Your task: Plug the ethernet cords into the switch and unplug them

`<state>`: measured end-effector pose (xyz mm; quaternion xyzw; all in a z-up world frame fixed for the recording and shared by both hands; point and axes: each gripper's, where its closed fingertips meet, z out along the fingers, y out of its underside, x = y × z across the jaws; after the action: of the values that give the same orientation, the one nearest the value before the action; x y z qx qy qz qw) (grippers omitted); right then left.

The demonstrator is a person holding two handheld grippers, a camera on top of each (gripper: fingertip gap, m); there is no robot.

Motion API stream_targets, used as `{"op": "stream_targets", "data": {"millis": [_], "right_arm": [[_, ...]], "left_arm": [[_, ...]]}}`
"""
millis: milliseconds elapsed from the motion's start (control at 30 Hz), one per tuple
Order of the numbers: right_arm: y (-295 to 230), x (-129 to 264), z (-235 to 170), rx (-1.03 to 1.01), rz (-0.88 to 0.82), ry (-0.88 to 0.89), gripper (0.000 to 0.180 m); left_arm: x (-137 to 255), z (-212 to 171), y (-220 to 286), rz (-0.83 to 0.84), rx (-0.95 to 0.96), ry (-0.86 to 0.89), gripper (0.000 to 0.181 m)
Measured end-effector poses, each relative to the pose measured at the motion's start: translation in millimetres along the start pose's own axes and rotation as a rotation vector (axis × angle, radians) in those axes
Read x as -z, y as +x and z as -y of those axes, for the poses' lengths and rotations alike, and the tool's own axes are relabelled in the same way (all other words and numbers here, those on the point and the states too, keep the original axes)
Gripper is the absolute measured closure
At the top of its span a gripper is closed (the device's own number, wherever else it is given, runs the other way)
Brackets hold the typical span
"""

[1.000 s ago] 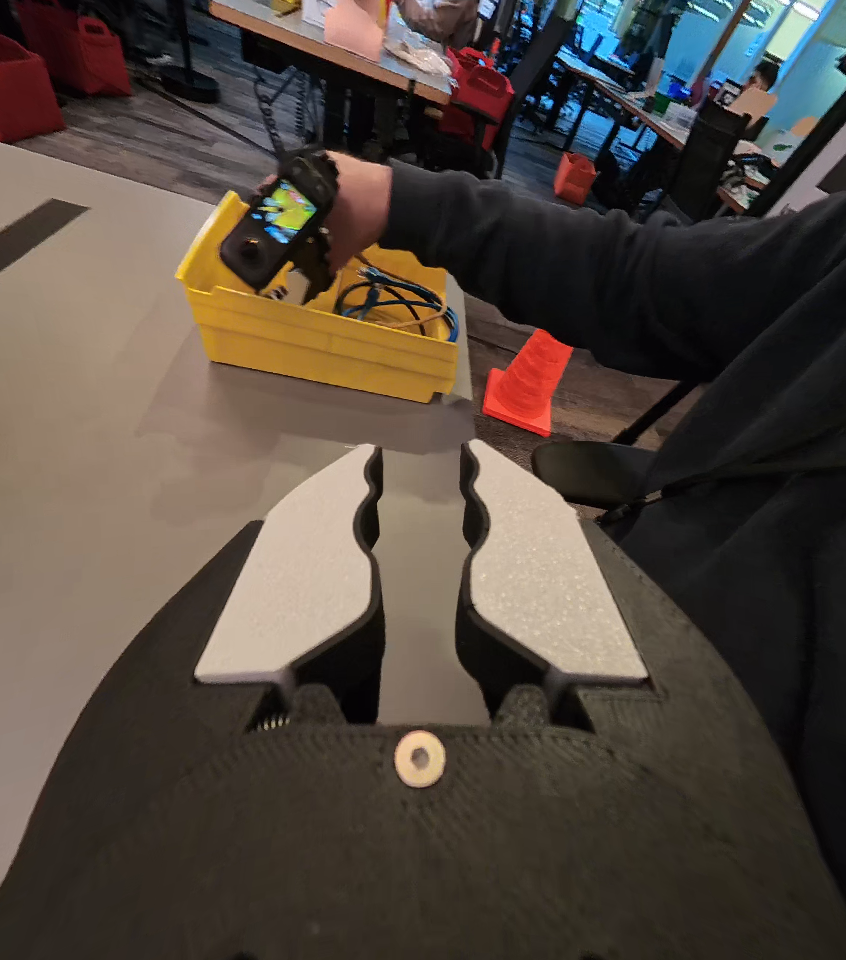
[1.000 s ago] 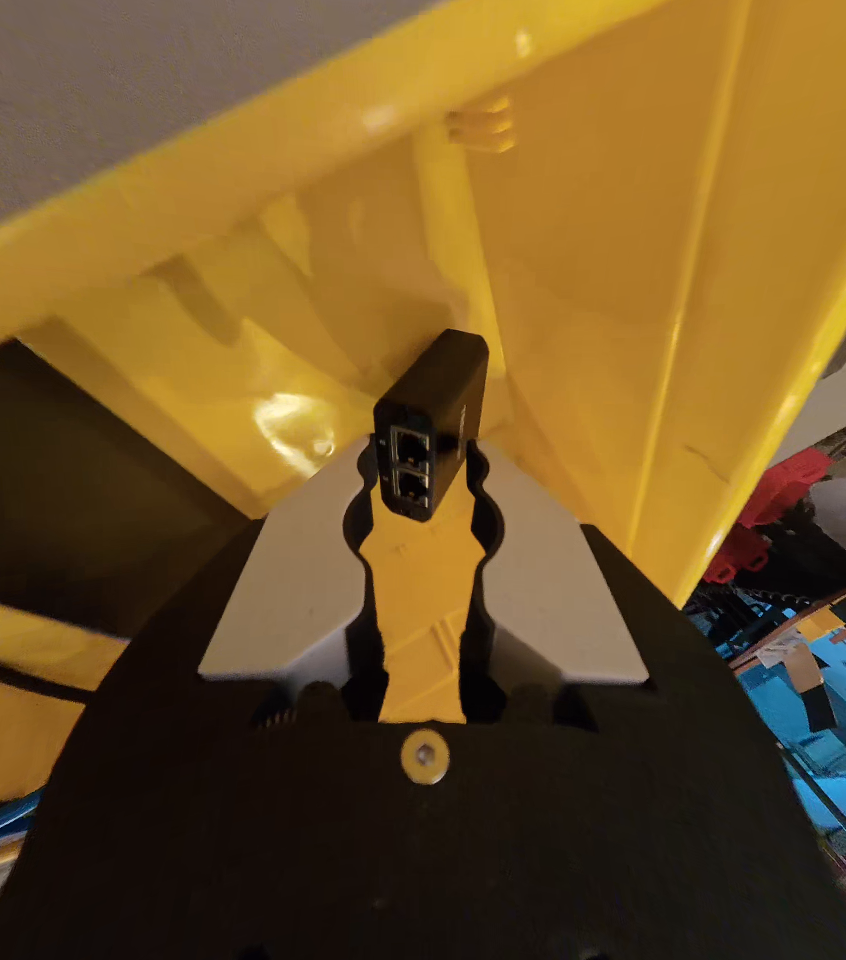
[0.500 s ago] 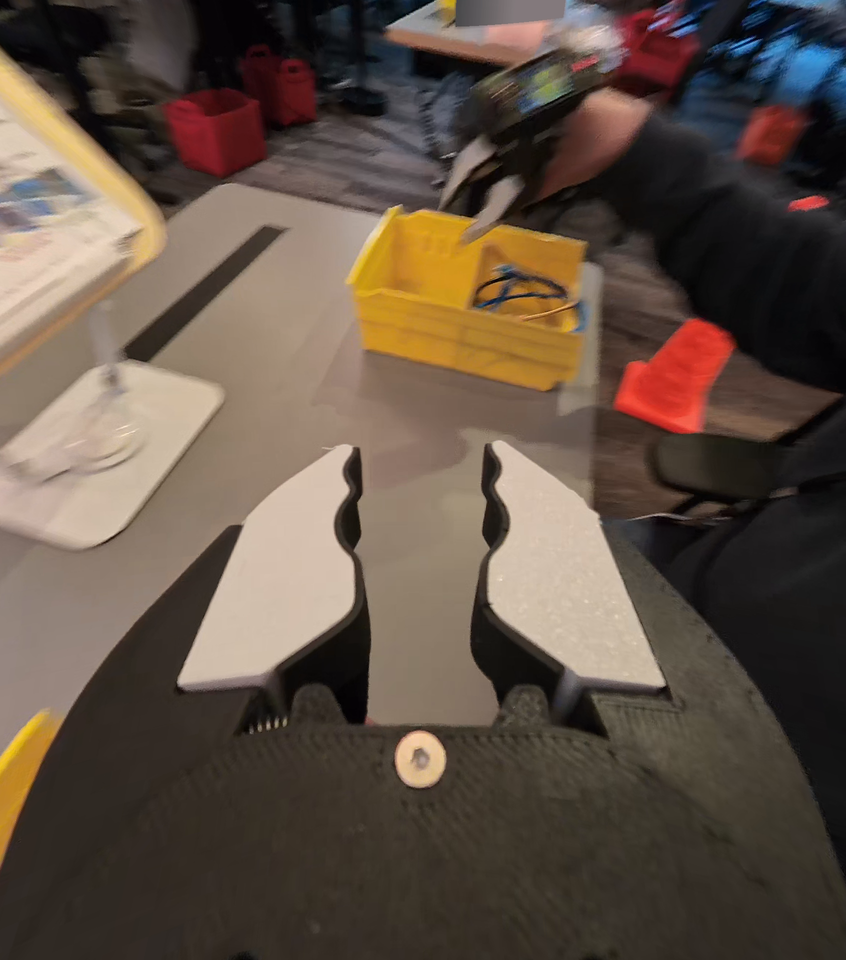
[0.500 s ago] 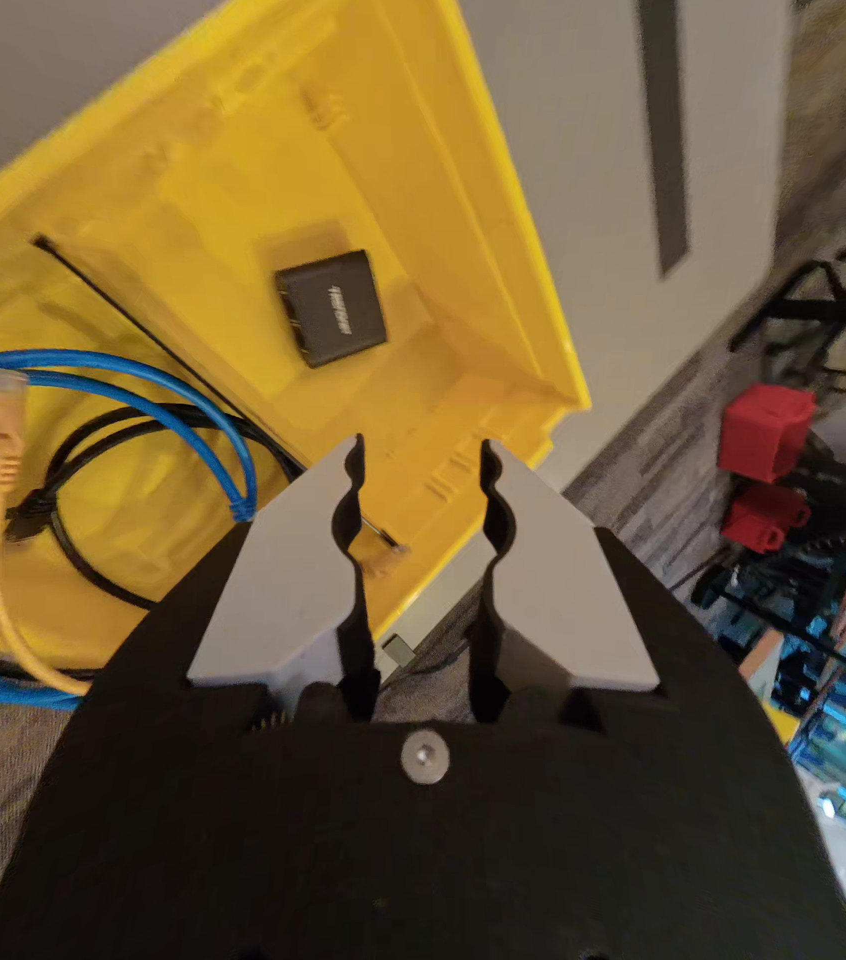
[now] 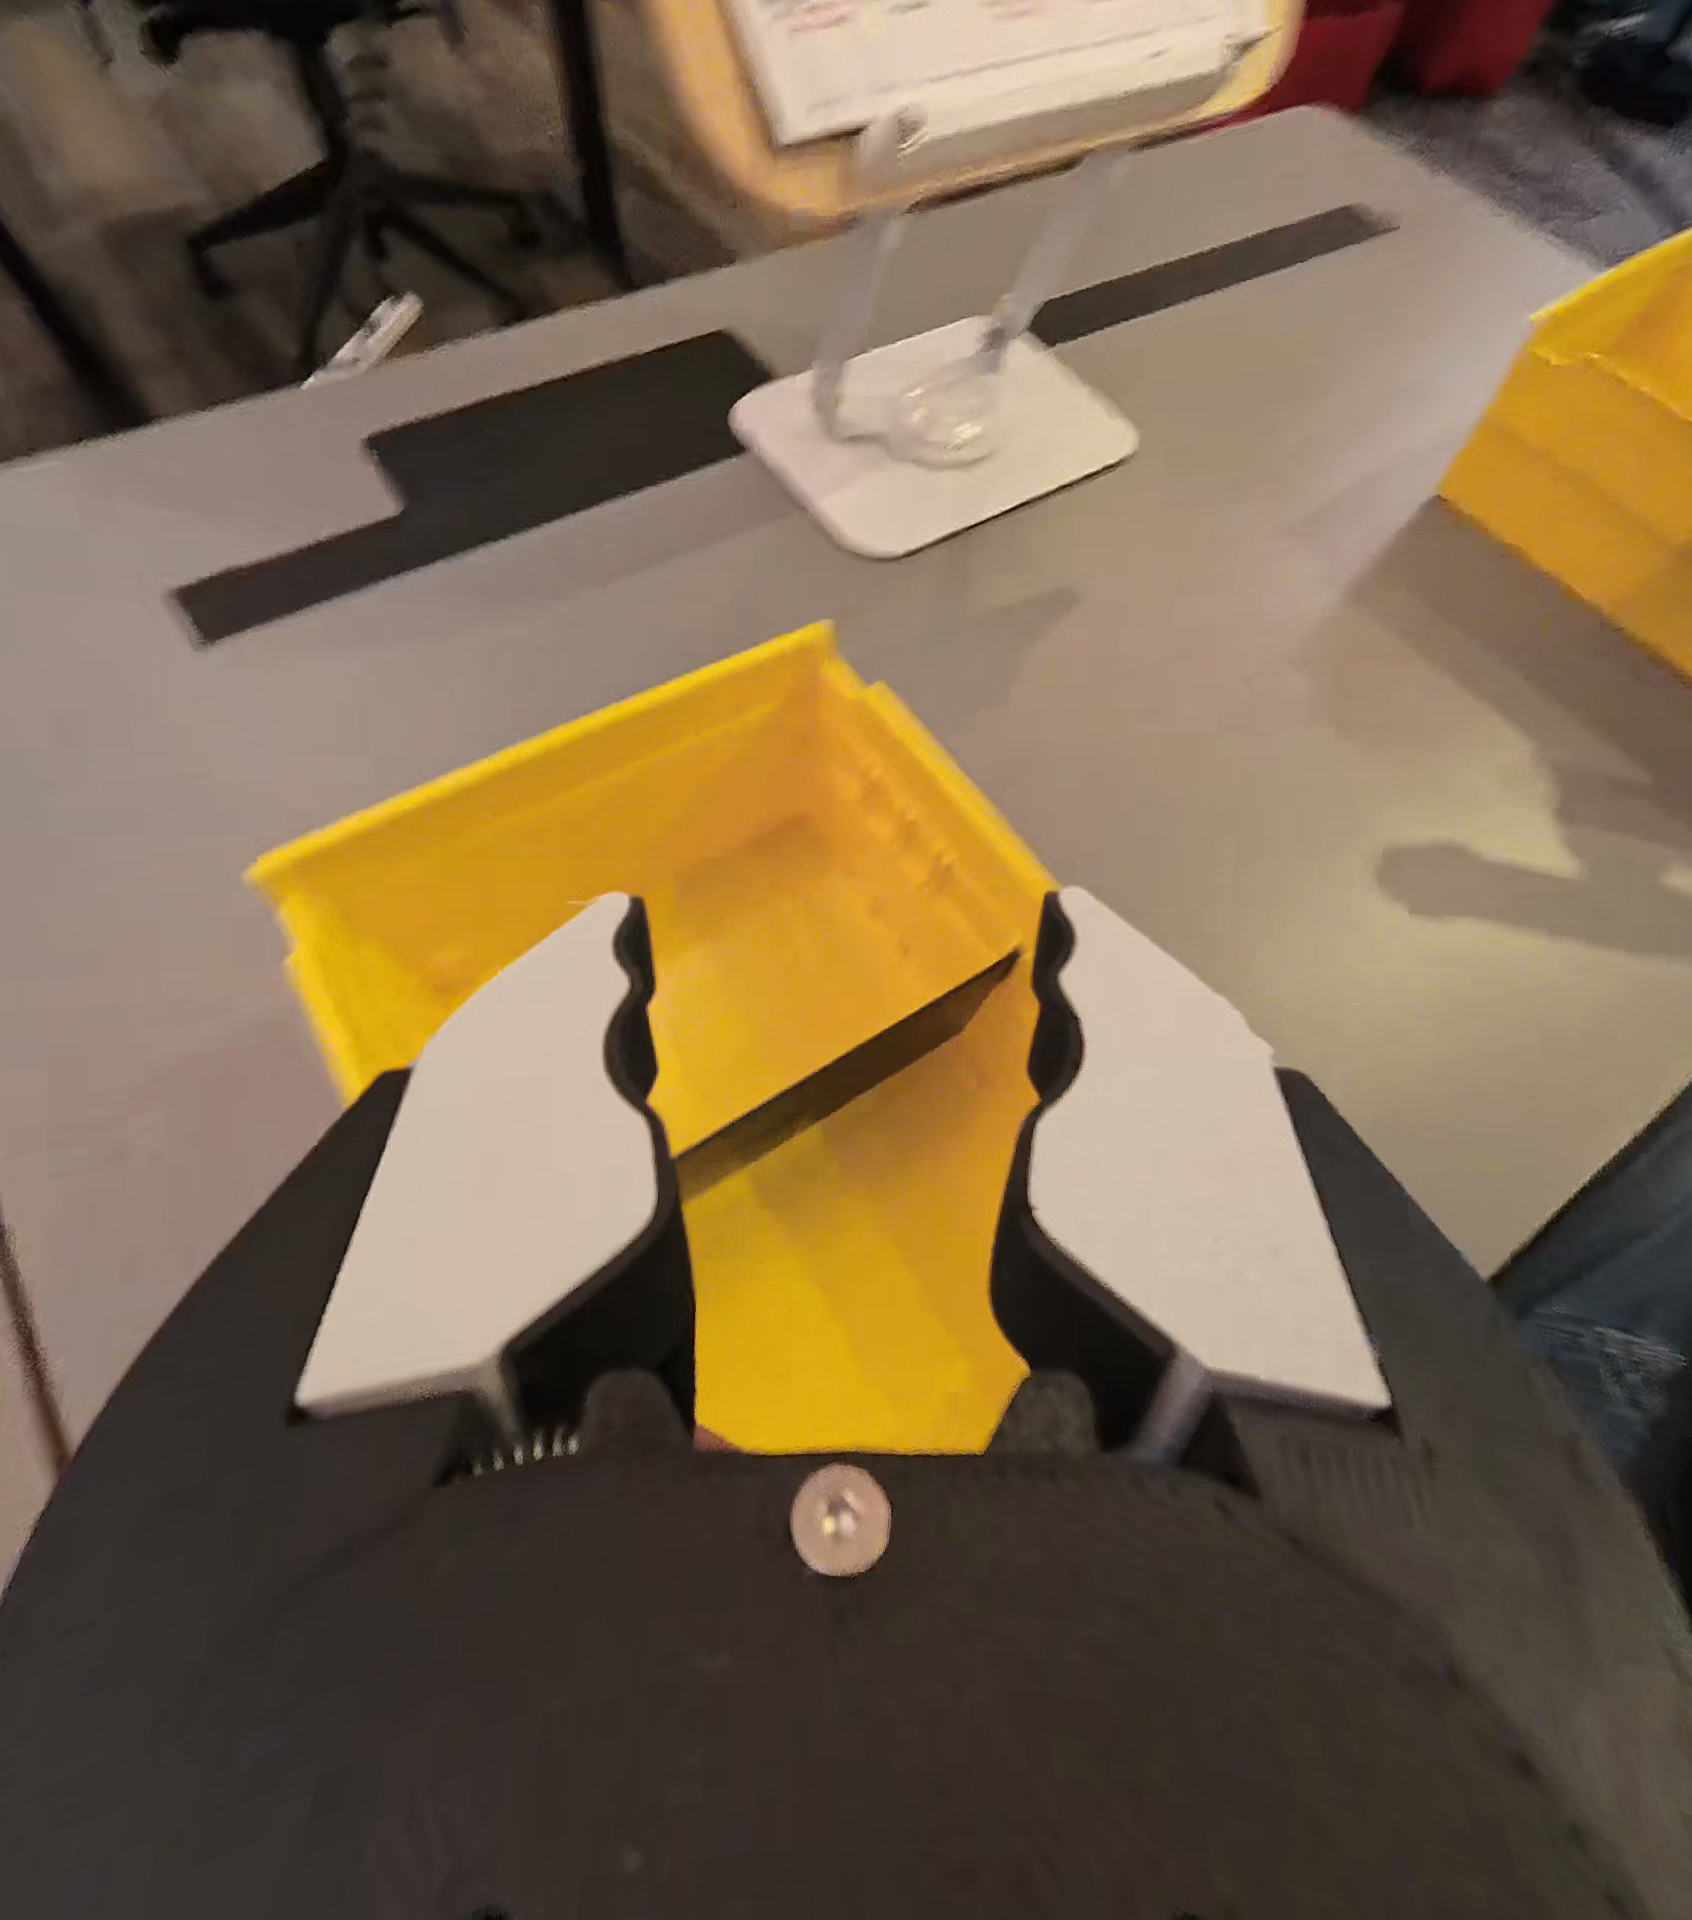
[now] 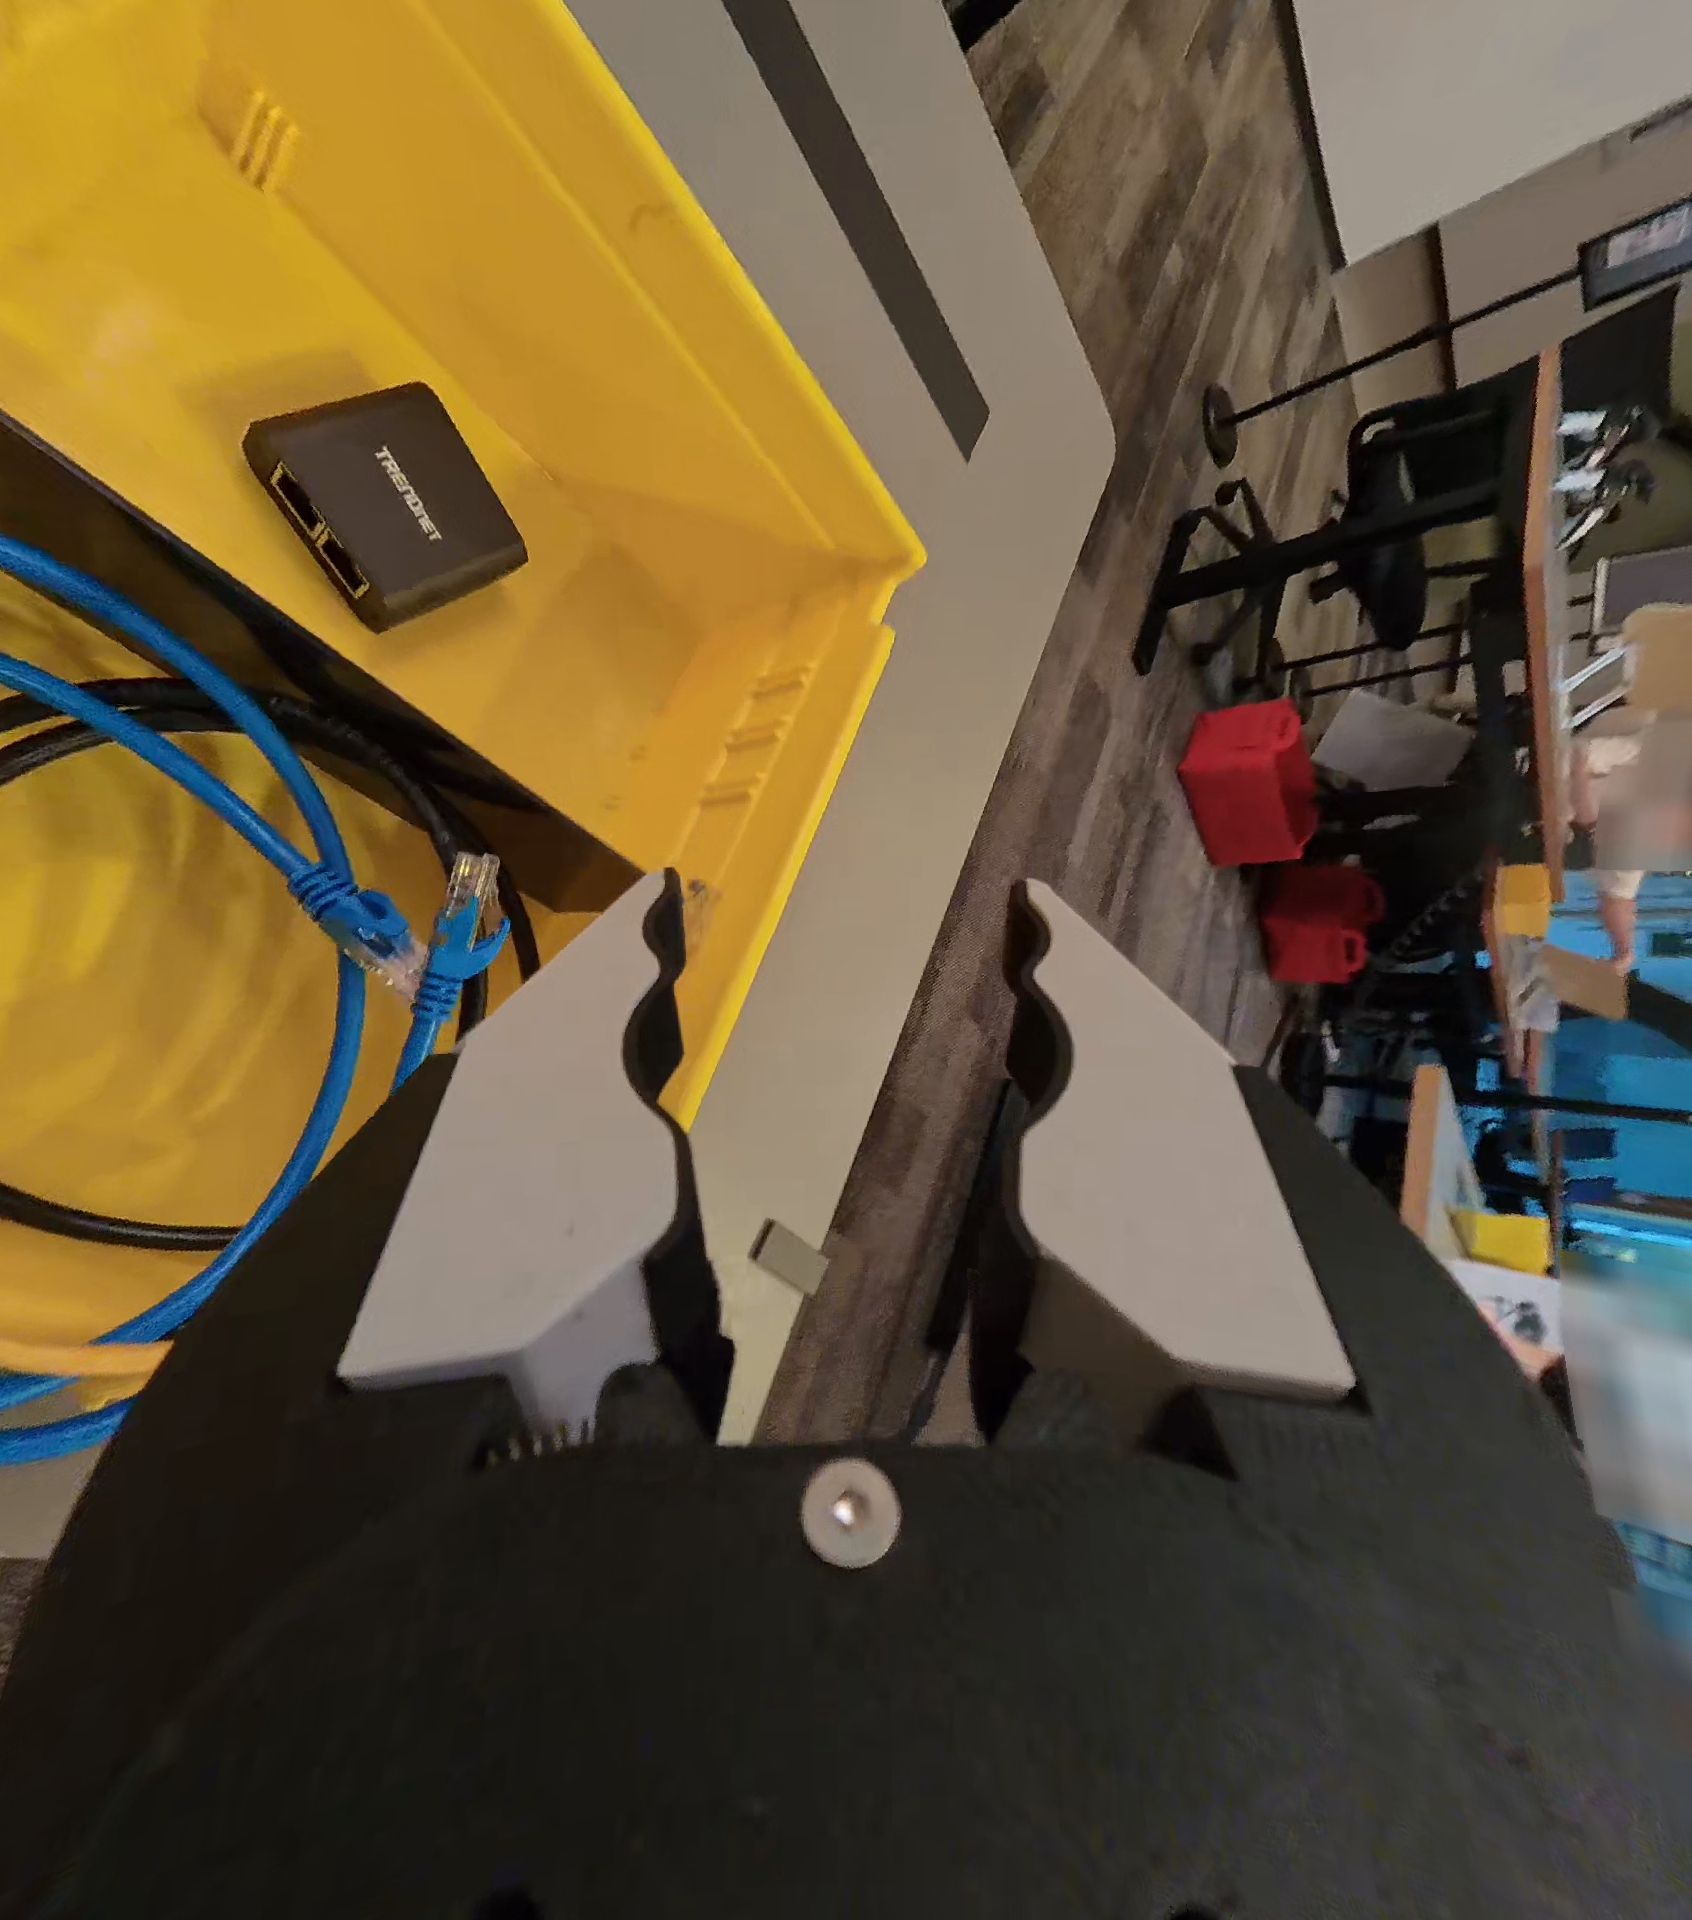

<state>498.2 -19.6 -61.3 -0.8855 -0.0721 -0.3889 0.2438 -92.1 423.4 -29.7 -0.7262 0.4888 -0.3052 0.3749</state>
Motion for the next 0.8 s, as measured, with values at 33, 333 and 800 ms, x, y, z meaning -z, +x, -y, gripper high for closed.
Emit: {"op": "stream_targets", "data": {"millis": [33, 333, 800], "right_arm": [[-1.3, 0.3, -4.5, -0.037, 0.008, 0.002, 0.117], [-32.9, -2.3, -48.3, -0.454, 0.263, 0.011, 0.106], [-69.4, -29.6, -77.8, -0.621, 0.45, -0.057, 0.152]], "left_arm": [[4.6, -12.5, -16.1, 0.047, 0.021, -0.027, 0.109], [17.6, -98.1, -83.0, 0.18, 0.197, -0.19, 0.091], [-17.7, -179.2, -65.6, -0.012, 0.392, -0.477, 0.144]]}}
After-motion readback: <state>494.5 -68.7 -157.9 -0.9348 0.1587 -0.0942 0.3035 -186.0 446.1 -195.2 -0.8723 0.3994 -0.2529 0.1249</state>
